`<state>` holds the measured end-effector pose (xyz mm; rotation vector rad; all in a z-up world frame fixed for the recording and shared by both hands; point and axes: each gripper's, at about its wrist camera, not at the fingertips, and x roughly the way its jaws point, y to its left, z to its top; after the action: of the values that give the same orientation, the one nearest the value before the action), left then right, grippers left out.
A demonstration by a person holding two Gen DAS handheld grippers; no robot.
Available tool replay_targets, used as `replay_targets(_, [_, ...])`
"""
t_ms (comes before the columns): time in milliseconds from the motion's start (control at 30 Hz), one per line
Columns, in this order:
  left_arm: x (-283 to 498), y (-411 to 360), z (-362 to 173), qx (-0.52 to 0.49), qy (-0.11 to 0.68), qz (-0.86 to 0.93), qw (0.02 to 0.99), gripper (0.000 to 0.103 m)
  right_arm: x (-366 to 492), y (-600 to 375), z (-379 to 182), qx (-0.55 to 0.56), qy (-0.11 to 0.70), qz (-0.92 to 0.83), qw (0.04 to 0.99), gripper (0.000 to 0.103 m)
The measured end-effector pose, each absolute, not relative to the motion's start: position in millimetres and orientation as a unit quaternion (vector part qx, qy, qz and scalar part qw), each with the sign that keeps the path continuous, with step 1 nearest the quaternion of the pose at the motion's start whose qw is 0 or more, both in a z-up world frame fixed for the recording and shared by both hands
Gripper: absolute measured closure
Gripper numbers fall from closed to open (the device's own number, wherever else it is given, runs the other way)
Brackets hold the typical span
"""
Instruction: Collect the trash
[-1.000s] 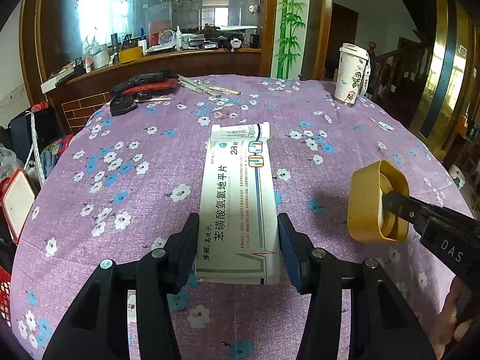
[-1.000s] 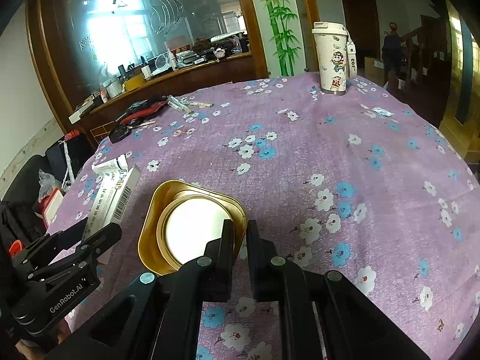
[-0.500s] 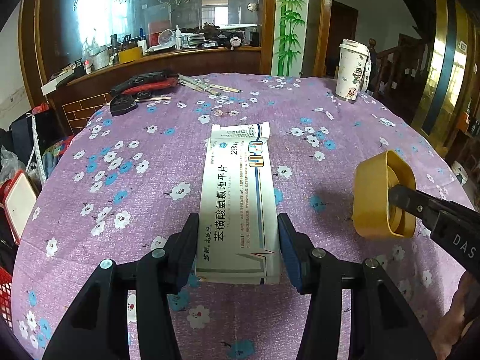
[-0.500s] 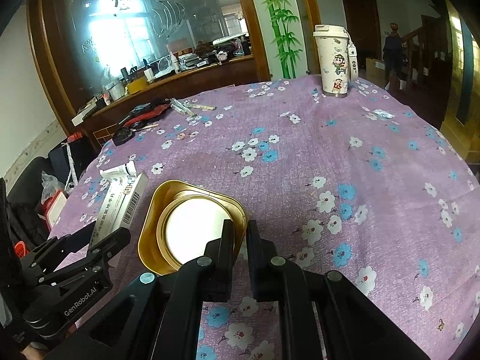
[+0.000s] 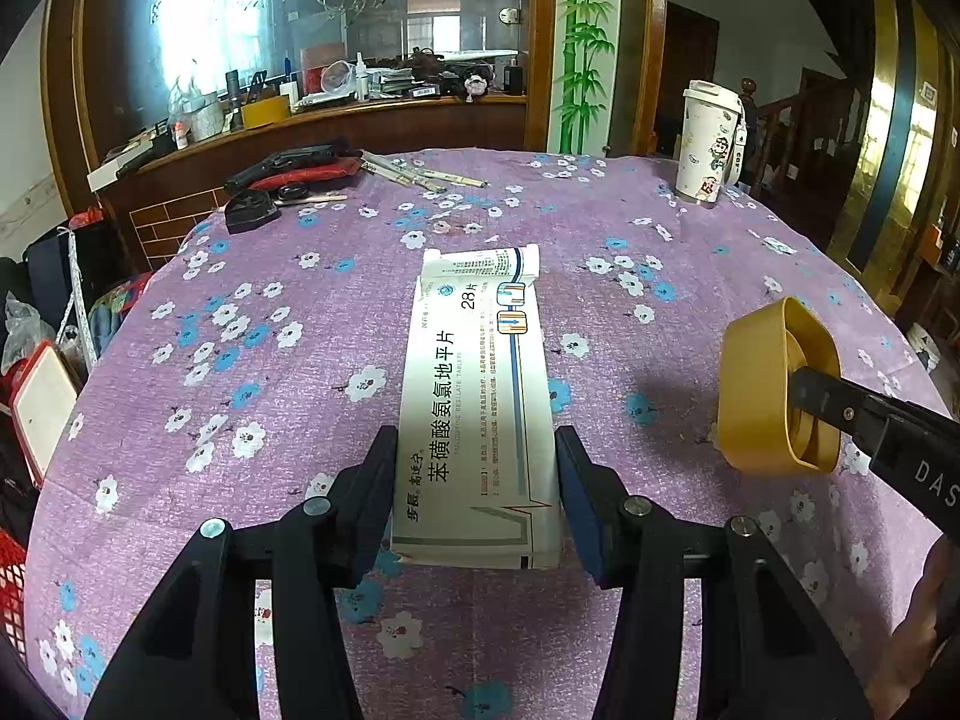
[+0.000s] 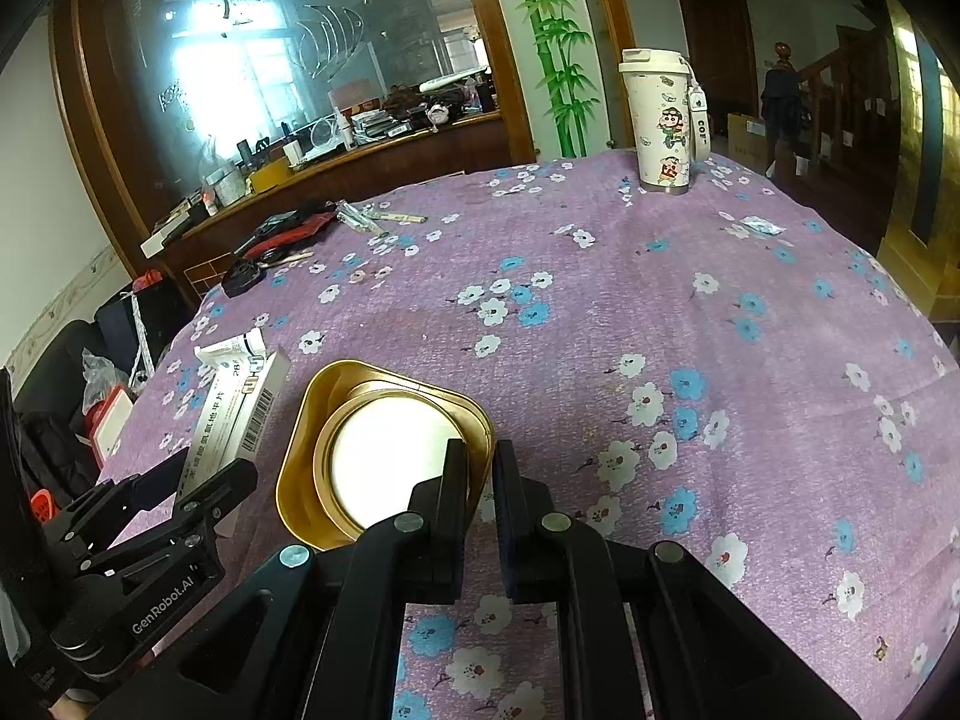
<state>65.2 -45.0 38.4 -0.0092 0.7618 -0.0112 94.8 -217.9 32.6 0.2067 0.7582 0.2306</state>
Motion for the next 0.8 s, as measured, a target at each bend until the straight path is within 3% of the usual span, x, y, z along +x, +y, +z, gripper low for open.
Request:
replay_targets(400, [28,-29,58,-0.009,0.378,-0.005,0.926,0.053,95,-217,30,0.099,0.378,0.112,0.914,0.095])
replay_targets(800, [-49,42,83,-0.003,0.359,0.022,0.933,0.053,36,-156,52,0.078,0.377,0.173,0.906,0.094])
